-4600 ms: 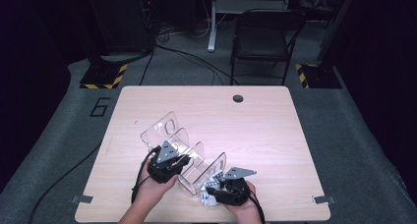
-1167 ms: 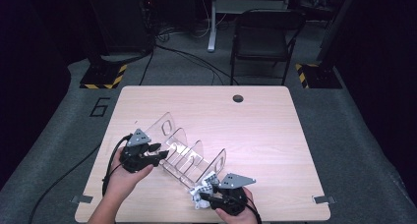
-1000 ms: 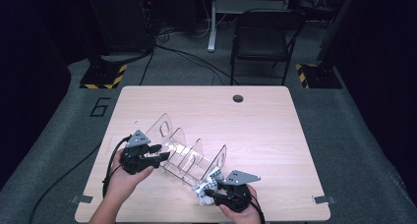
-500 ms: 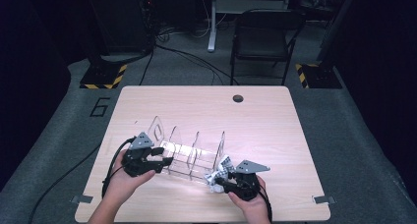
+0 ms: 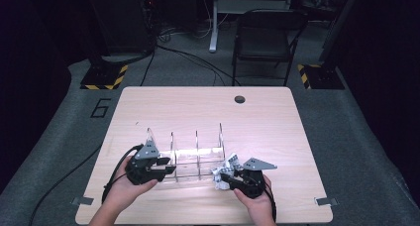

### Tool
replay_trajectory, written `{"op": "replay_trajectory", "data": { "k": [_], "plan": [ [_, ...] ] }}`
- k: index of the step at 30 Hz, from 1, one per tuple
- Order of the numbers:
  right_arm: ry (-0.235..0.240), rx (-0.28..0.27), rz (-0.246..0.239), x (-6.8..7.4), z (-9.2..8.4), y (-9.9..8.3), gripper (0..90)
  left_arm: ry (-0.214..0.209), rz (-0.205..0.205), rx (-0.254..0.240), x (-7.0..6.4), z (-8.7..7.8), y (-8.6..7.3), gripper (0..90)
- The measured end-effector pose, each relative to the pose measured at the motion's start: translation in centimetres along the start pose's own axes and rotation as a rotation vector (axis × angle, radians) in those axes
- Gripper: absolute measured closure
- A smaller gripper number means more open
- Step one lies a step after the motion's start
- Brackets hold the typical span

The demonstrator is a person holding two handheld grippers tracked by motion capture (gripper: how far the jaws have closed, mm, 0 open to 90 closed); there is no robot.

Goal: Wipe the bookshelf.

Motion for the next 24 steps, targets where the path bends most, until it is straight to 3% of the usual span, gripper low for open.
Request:
{"op": "replay_trajectory", "data": {
  "k": [6,12,14,15,17,20,24],
  "plan": [
    [0.019,-0.027,0.003,0.1,-1.3,0.4,63.2,0.027,0.004,-0.008,-0.7,0.0,0.0,66.9],
    [0.022,-0.119,-0.055,1.2,-3.4,3.8,63.2,0.022,-0.007,-0.032,-1.6,0.2,0.0,71.0],
    [0.018,-0.147,-0.075,1.4,-3.9,4.9,63.0,0.011,0.009,-0.029,-2.0,0.2,0.0,73.6],
    [0.014,-0.147,-0.082,1.5,-3.8,5.2,62.9,0.009,0.000,-0.033,-2.2,0.2,0.0,75.0],
    [0.015,-0.137,-0.082,1.3,-3.4,5.2,62.8,0.013,0.023,-0.031,-2.4,0.1,0.0,77.2],
    [0.024,-0.115,-0.062,0.9,-2.3,4.5,63.0,0.011,0.020,-0.034,-2.7,0.1,-0.1,79.4],
    [0.011,-0.039,-0.043,0.3,-0.7,2.7,63.0,0.007,0.026,-0.036,-3.1,0.1,-0.1,81.6]
  ]
}}
Point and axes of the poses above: each handheld gripper's, and its own axes: z roughly forward along the jaws, y roughly out of its top, x roughly to its left, the point moved 9 cm from there along z, roughly forward along the jaws, and after that the axes turned 3 degrees about x, right-handed, at the moved point
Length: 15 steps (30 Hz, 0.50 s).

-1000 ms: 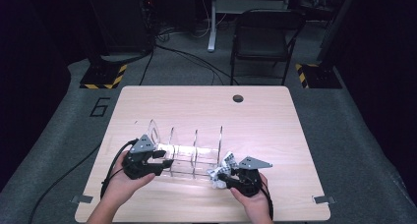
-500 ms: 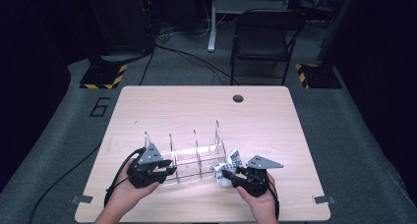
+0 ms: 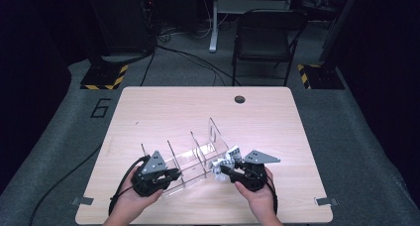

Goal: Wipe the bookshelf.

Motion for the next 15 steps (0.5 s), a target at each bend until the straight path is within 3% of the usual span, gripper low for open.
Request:
{"op": "replay_trajectory", "data": {
  "k": [3,8,10,15],
  "plan": [
    [0.000,0.005,0.007,0.1,0.0,-0.2,63.0,-0.020,0.005,0.004,-0.6,0.1,0.0,83.2],
    [-0.007,-0.090,-0.013,0.2,-2.1,2.6,62.9,-0.013,0.018,0.004,-1.3,0.3,0.3,84.8],
    [-0.015,-0.120,-0.024,0.1,-2.9,3.7,62.5,-0.031,0.006,0.000,-1.6,0.4,0.3,85.2],
    [-0.013,-0.106,-0.009,-0.4,-2.0,3.6,62.5,-0.026,0.021,0.010,-2.2,0.6,0.2,85.4]
  ]
}}
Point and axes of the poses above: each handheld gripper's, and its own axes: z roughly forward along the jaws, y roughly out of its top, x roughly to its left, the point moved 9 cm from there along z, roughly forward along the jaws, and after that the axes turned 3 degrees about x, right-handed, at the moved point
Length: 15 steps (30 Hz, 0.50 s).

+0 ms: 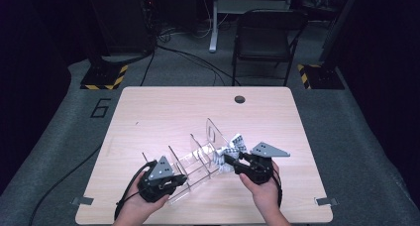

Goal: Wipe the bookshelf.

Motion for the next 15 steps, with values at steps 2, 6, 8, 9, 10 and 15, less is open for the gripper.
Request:
{"op": "replay_trajectory", "data": {
  "k": [2,6,8,9,10,15],
  "plan": [
    [0.000,0.010,0.006,-0.2,0.6,-0.8,62.7,0.002,0.006,0.003,-0.1,0.0,-0.1,80.7],
    [-0.008,0.085,0.015,-0.5,1.9,-2.9,62.7,0.021,0.003,-0.005,0.0,-0.5,-0.5,77.0],
    [-0.015,0.107,0.023,-0.5,2.2,-3.5,62.6,0.028,-0.019,-0.021,0.0,-0.8,-0.8,76.0],
    [-0.013,0.103,0.018,-0.6,2.2,-3.4,62.6,0.031,-0.020,-0.032,0.1,-1.0,-0.8,76.2],
    [-0.013,0.099,0.020,-0.6,2.1,-3.2,62.5,0.023,-0.029,-0.035,0.2,-1.1,-1.0,76.6],
    [-0.024,0.036,0.014,-0.7,1.0,-1.0,62.4,0.003,-0.026,-0.042,0.1,-0.9,-1.1,83.4]
  ]
}}
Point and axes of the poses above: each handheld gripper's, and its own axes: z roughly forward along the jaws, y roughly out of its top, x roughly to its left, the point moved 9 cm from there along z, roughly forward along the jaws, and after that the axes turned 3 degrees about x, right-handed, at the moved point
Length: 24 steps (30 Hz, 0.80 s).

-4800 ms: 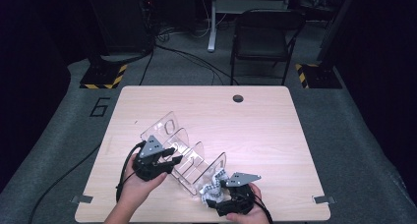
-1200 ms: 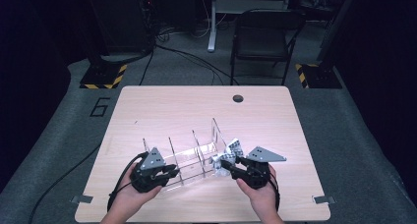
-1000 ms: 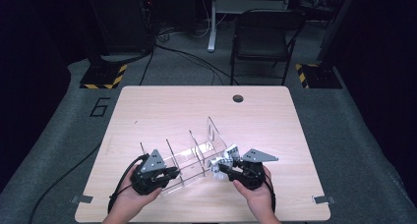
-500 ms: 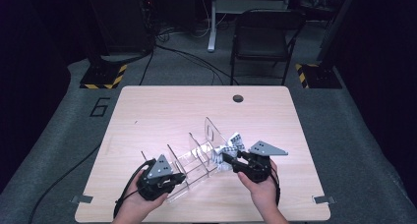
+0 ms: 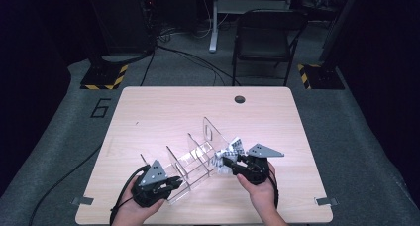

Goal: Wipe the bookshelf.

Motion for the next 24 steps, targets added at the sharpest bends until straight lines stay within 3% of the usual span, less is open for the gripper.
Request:
{"op": "replay_trajectory", "data": {
  "k": [2,6,9,15,18,21,24],
  "plan": [
    [-0.006,-0.001,0.005,-0.2,0.1,0.1,62.2,-0.009,0.006,-0.006,-0.1,0.1,0.0,84.7],
    [-0.014,0.045,0.024,-0.8,1.3,-1.3,62.0,0.008,0.014,-0.027,-0.1,0.2,0.0,84.7],
    [-0.026,0.077,0.042,-1.3,2.2,-2.1,61.9,-0.008,0.009,-0.023,-0.1,0.1,-0.1,84.4],
    [-0.053,0.071,0.044,-2.3,1.9,-1.6,61.7,0.000,0.020,-0.004,0.0,0.1,0.0,84.3],
    [-0.016,0.065,0.009,-0.4,1.6,-1.4,61.0,0.001,0.019,0.003,-0.1,0.1,-0.1,84.0],
    [0.054,0.065,-0.051,2.1,1.5,-1.4,60.7,0.002,0.009,-0.008,-0.2,0.3,0.1,83.4],
    [0.054,0.066,-0.086,2.7,1.5,-1.2,60.6,-0.012,0.015,0.007,-0.3,0.2,0.0,82.2]
  ]
}}
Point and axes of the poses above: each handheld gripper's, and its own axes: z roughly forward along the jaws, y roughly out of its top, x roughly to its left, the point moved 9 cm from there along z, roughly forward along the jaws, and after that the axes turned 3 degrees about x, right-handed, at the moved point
